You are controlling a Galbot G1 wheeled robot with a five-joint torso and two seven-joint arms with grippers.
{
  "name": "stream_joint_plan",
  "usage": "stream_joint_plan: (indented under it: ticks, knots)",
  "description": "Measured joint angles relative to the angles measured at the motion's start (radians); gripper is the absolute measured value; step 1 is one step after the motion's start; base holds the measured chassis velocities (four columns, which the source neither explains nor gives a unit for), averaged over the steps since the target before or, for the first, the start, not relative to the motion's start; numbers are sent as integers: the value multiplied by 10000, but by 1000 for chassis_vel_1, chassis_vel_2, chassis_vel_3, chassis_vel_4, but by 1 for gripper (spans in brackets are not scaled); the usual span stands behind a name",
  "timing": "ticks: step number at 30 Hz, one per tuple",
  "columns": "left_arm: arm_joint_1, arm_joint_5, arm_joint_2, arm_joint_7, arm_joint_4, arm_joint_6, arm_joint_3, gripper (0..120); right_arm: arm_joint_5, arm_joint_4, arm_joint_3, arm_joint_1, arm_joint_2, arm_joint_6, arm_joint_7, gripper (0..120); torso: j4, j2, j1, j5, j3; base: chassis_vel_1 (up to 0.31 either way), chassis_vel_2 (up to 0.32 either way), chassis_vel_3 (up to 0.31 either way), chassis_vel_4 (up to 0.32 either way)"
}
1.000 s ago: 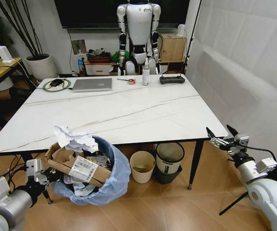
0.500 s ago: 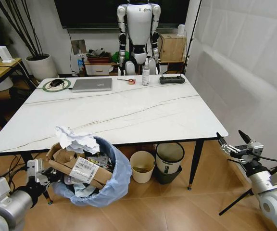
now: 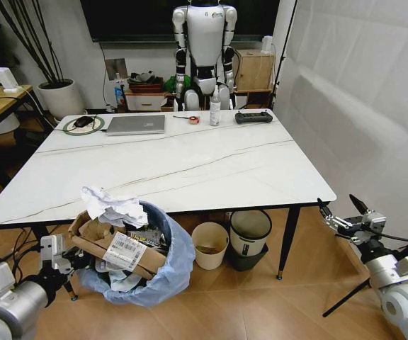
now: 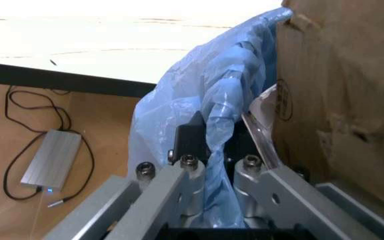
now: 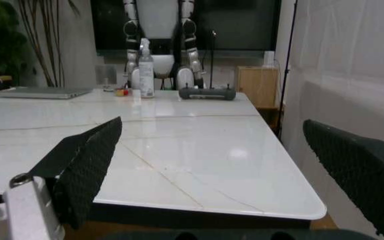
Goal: Pick up the trash bin and place the trash from the table into it.
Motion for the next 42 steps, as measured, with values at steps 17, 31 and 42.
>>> stream_joint_plan:
  ticks: [17,31,42]
  knots:
    - [101,604,-34,166,87,-209,83,0,1,-8,-16,12,-12,-12,2,100,0,0,0,0,0,0,0,0,0]
    - [89,931,-41,217,216,-402,134,0,5,-8,-19,17,-14,-16,11,100,0,0,0,0,0,0,0,0,0]
    - [17,795,-52,273,287,-433,190,0,9,-8,-20,18,-15,-16,17,100,0,0,0,0,0,0,0,0,0]
